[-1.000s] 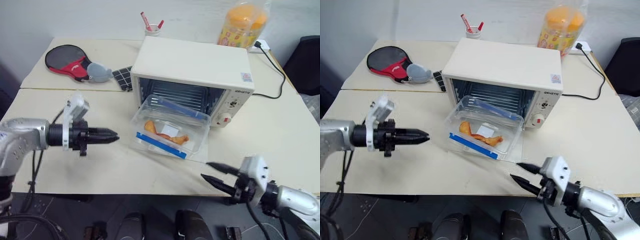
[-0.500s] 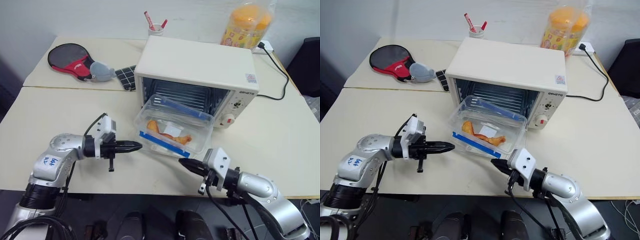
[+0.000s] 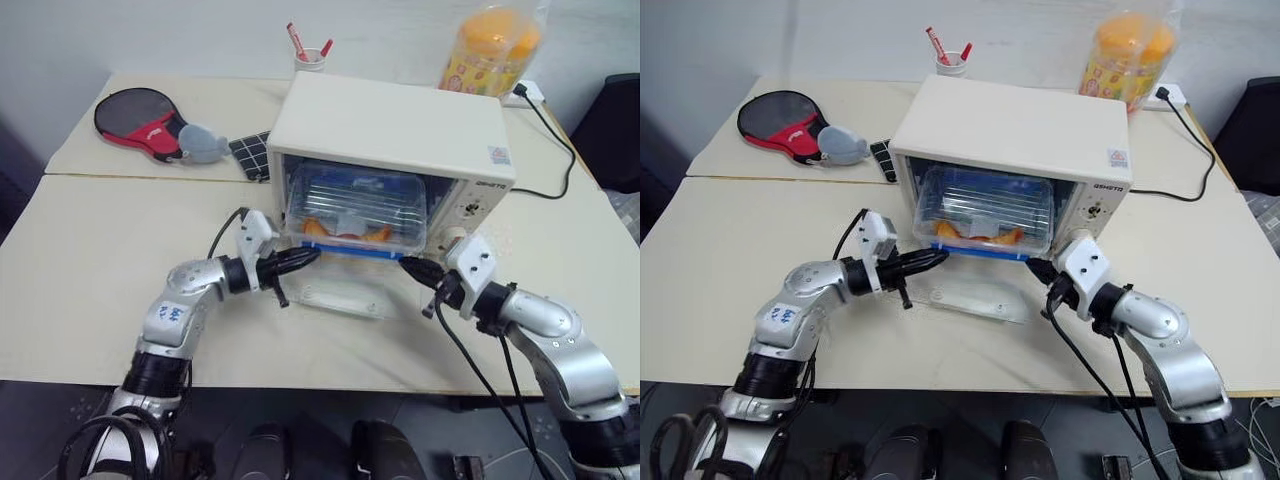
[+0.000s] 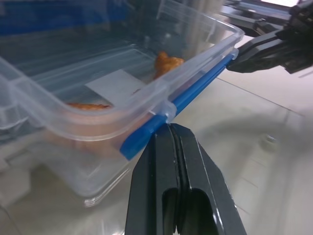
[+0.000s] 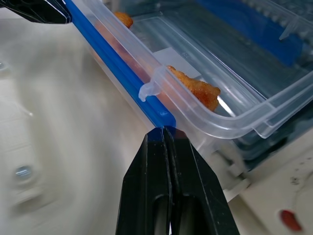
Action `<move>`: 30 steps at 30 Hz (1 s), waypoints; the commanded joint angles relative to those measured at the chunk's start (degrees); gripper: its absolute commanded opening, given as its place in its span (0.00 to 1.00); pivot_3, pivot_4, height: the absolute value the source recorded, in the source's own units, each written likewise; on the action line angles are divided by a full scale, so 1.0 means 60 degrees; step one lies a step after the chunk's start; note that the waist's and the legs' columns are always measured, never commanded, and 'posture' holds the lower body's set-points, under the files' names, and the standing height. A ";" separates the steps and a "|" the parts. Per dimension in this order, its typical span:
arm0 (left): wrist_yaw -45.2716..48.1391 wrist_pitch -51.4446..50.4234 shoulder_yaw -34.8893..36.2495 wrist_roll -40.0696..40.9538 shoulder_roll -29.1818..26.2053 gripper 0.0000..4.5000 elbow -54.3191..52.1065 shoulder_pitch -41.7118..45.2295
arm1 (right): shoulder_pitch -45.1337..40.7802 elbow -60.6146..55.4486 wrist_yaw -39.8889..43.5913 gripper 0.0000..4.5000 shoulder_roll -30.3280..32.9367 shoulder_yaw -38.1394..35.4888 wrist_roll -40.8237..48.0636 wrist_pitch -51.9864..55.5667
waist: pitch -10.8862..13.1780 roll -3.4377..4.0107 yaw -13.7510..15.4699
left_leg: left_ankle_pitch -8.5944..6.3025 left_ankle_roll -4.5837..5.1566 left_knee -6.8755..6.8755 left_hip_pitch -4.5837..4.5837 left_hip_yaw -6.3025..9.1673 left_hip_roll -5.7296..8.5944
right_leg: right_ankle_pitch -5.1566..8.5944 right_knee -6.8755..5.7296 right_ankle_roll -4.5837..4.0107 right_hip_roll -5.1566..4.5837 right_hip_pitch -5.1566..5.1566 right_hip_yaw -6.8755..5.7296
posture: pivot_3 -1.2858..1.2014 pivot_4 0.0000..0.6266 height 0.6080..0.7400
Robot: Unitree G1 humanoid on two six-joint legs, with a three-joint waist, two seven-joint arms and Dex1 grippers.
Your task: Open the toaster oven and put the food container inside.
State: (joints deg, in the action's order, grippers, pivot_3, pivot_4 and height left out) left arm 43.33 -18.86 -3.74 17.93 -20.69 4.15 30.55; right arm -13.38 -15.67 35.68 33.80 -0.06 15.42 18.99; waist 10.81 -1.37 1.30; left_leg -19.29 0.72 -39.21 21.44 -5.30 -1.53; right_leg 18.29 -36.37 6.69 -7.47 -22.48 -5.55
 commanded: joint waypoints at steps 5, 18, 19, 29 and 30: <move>-0.0656 0.1085 0.0018 -0.0699 0.0731 0.00 0.1732 0.1125 | -0.1289 0.2220 -0.0521 0.01 -0.0718 -0.0237 -0.0783 -0.1634 | 0.0000 0.0000 -0.0018 | 0.0002 -0.0002 0.0003 0.0005 -0.0003 -0.0001 | -0.0001 0.0008 0.0003 0.0002 -0.0002 -0.0017 | 0.52 0.24 1.00; 0.0173 0.0443 0.0930 0.0320 -0.0093 0.00 0.0133 -0.0031 | 0.1075 -0.0306 0.0826 0.01 -0.0013 -0.1613 0.1285 -0.0563 | 0.0000 0.0002 -0.0016 | 0.0002 -0.0004 0.0018 0.0025 0.0013 -0.0015 | -0.0002 0.0051 0.0004 0.0003 0.0002 -0.0050 | 0.52 0.24 1.00; 0.0489 0.0266 0.1014 0.0570 -0.0333 0.00 -0.0220 -0.0246 | 0.1424 -0.0424 0.0915 0.01 0.0106 -0.1910 0.1477 -0.0500 | 0.0000 0.0003 -0.0016 | 0.0000 -0.0003 0.0018 0.0027 0.0013 -0.0014 | -0.0003 0.0056 0.0005 0.0001 0.0004 -0.0051 | 0.52 0.24 1.00; 0.3871 -0.0073 0.3045 0.2406 -0.3703 0.13 -0.1259 -0.2591 | 0.2803 0.2201 0.2838 0.00 0.0984 -0.1895 0.0584 -0.2443 | 0.0003 0.0021 -0.0216 | -0.0001 0.0000 0.0023 -0.0028 -0.0001 -0.0021 | -0.0016 0.0064 -0.0002 0.0000 0.0030 -0.0031 | 0.52 0.24 1.00; 0.4014 -0.0176 0.3168 0.2492 -0.3889 0.19 -0.1264 -0.2745 | 0.2678 0.2429 0.3019 0.00 0.0919 -0.1698 0.0501 -0.2707 | 0.0003 0.0022 -0.0233 | -0.0001 0.0000 0.0023 -0.0026 -0.0001 -0.0021 | -0.0016 0.0063 -0.0002 -0.0001 0.0029 -0.0031 | 0.52 0.24 1.00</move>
State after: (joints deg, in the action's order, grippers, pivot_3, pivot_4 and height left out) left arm 65.04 -19.90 13.31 30.68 -42.58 -1.87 14.64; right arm 3.88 -1.72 51.49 39.81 -11.71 19.12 6.28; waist 10.83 -1.24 -0.10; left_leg -19.29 0.72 -39.07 21.29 -5.31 -1.66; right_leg 18.19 -35.99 6.67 -7.48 -22.33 -5.72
